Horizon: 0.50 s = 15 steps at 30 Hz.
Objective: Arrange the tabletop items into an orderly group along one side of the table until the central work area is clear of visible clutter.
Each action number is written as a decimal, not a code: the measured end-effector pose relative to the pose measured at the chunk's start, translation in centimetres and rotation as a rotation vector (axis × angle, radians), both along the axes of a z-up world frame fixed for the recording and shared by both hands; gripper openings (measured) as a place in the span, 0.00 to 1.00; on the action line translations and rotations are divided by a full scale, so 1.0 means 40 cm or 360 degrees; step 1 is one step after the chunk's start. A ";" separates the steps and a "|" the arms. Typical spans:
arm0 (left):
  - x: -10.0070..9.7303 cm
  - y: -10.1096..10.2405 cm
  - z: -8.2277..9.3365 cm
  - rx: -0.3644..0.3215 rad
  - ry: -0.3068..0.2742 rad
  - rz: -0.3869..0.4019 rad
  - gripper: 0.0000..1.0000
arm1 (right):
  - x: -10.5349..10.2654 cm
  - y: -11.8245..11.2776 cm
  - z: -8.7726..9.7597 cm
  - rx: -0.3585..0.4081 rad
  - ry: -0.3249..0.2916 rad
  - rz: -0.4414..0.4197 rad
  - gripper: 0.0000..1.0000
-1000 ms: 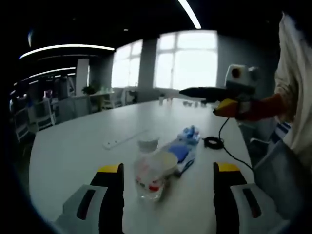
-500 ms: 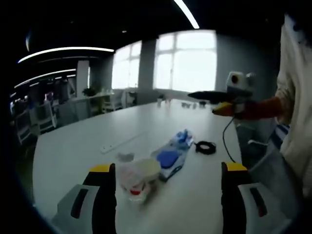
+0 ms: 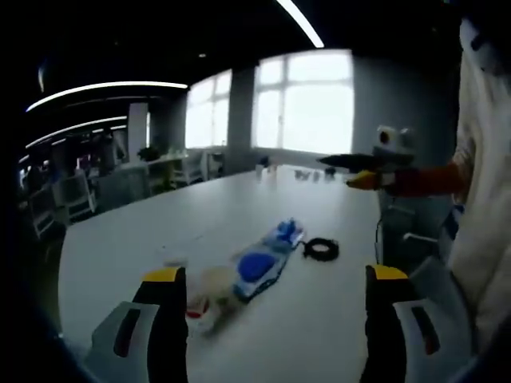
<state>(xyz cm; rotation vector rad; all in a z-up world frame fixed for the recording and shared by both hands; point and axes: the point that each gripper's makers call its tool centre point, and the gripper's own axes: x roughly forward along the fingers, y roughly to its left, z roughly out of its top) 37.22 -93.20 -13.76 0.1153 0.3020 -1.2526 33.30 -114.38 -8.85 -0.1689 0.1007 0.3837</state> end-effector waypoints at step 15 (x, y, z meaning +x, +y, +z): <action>-0.135 -0.021 0.000 0.0005 0.0008 0.0069 0.89 | -0.170 -0.138 -0.047 -0.0006 0.0090 -0.0141 0.77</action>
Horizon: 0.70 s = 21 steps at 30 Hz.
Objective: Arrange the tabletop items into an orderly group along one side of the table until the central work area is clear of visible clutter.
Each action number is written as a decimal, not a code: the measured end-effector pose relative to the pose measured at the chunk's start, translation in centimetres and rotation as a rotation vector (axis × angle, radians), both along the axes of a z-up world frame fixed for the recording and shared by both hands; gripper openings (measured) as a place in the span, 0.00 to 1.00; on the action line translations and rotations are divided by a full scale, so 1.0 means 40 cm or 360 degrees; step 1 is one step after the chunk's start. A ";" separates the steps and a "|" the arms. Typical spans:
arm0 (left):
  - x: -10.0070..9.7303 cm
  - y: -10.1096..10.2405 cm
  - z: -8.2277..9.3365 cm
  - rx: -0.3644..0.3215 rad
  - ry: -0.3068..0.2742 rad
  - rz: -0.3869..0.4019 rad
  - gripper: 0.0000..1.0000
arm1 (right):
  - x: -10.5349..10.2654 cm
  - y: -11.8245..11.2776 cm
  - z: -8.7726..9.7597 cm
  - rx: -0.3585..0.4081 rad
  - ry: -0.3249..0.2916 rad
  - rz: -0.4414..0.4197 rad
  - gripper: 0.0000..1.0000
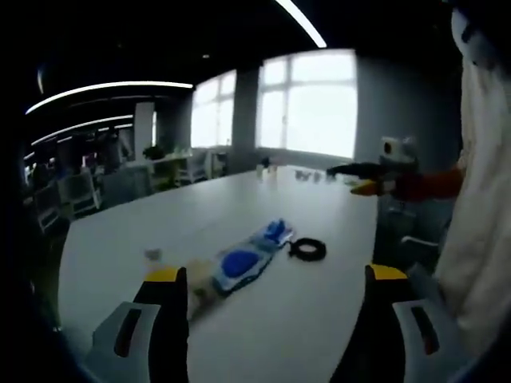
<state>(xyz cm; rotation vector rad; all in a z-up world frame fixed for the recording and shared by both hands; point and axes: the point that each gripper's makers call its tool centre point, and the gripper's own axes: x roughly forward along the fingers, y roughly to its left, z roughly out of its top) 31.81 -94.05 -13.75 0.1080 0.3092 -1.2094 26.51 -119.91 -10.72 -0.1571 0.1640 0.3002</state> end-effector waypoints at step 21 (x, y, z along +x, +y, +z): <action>-0.136 -0.039 -0.043 0.0005 0.0062 0.0097 0.86 | -0.176 -0.108 -0.123 0.0030 0.0134 -0.0114 0.75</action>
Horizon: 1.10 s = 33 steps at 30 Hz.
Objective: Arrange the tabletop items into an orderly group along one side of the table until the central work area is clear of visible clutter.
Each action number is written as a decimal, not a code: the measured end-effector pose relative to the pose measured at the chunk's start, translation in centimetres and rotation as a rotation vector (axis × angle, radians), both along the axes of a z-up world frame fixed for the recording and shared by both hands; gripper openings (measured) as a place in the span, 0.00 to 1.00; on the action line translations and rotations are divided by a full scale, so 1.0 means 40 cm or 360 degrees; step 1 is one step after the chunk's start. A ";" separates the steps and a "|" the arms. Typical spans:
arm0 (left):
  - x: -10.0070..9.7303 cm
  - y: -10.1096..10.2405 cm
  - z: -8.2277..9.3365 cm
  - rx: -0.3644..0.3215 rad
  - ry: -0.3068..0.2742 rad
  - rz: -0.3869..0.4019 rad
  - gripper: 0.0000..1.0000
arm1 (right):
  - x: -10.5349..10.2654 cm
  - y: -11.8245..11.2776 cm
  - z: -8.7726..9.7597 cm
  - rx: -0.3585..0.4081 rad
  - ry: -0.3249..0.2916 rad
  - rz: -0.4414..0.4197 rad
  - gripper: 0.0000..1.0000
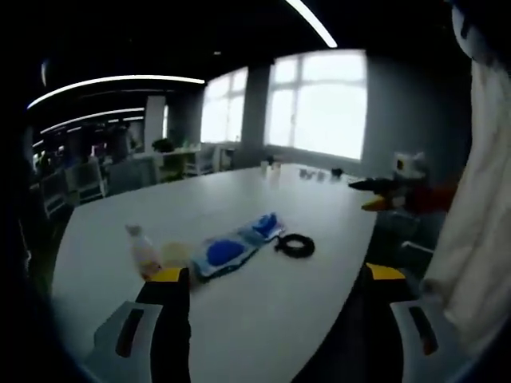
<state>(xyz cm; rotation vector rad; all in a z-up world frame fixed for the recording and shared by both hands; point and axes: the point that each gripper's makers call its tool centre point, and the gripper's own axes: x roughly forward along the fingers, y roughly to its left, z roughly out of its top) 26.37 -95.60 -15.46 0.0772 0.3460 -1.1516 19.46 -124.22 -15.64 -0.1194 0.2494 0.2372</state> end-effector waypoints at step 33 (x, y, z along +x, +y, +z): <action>-0.065 -0.015 -0.076 0.0018 0.0105 0.0030 0.85 | -0.048 -0.015 -0.088 0.0020 0.0065 -0.0013 0.77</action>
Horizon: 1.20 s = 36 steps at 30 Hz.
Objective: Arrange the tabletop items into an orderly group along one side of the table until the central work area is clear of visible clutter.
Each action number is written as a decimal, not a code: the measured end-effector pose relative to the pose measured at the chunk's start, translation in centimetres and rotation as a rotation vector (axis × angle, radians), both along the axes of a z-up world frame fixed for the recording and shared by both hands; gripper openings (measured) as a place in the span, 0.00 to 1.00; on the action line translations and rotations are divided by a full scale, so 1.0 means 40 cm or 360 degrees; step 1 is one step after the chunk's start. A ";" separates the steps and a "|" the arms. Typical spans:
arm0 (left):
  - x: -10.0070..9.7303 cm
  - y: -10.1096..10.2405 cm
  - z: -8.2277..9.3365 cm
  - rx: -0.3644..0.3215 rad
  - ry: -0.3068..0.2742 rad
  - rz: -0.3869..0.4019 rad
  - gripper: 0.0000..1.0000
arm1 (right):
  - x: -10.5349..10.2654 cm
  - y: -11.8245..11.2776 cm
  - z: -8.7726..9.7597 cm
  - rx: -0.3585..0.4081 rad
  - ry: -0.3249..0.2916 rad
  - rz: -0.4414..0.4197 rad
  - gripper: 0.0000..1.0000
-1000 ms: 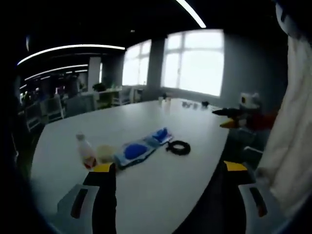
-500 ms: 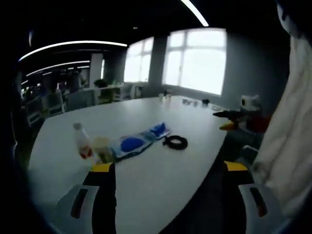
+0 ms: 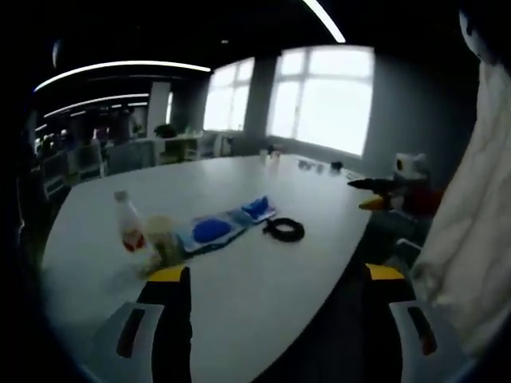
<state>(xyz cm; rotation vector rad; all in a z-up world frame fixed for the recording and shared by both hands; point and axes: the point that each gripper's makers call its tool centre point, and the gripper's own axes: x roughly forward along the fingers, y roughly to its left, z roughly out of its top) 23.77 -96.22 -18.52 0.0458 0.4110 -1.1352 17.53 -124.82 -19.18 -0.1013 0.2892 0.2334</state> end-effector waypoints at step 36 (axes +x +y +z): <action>0.015 0.032 -0.052 0.0051 0.0065 0.0075 0.92 | 0.021 0.003 -0.007 -0.0013 0.0022 0.0003 0.74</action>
